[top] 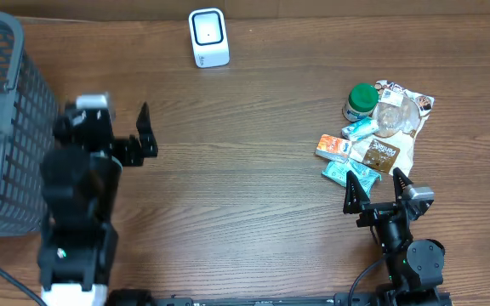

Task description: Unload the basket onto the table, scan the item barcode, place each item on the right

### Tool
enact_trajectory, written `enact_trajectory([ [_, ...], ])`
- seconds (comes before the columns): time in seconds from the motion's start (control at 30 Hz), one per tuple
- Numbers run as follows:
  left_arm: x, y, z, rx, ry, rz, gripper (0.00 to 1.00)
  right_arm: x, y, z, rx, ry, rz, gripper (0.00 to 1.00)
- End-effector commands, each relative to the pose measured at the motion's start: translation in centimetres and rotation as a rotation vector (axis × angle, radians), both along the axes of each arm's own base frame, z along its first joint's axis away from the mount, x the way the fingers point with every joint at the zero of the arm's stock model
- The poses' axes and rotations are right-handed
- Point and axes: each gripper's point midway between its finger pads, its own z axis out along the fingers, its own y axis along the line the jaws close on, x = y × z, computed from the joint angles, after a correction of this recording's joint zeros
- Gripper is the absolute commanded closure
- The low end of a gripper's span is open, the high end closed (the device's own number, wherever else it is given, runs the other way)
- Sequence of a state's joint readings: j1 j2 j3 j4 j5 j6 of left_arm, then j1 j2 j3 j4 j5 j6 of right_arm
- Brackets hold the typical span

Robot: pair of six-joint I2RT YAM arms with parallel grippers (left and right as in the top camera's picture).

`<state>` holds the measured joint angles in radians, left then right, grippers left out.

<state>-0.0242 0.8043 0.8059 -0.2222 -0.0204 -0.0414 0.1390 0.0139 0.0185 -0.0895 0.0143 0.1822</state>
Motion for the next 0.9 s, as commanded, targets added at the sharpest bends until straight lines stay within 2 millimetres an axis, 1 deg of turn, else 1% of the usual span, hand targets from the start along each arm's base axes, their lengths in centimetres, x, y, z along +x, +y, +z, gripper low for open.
enact_trajectory([
  [0.0,-1.4,0.8,-2.2,0.060,-0.048,0.018,0.00,0.0,0.1,-0.1,-0.007,-0.008,0.006,0.00],
  [0.07,-2.2,0.8,-3.4,0.108,-0.081,0.011,0.01,0.0,0.1,-0.1,-0.007,-0.008,0.006,0.00],
  [0.27,-4.5,0.2,-7.1,0.310,-0.142,-0.064,0.00,0.0,0.1,-0.1,-0.007,-0.008,0.006,0.00],
  [0.37,-5.4,0.4,-8.7,0.368,-0.154,-0.064,0.01,0.0,0.1,-0.1,-0.007,-0.008,0.006,0.00],
  [0.53,-6.5,1.4,-10.7,0.379,-0.172,-0.021,0.00,0.0,0.1,-0.1,-0.007,-0.008,0.006,0.00],
  [0.63,-6.8,1.6,-11.9,0.381,-0.180,-0.011,0.01,0.0,0.1,-0.1,-0.007,-0.008,0.006,0.00],
  [0.87,-7.2,1.6,-13.2,0.397,-0.195,-0.010,0.00,0.0,0.1,-0.1,-0.007,-0.008,0.006,0.00],
])
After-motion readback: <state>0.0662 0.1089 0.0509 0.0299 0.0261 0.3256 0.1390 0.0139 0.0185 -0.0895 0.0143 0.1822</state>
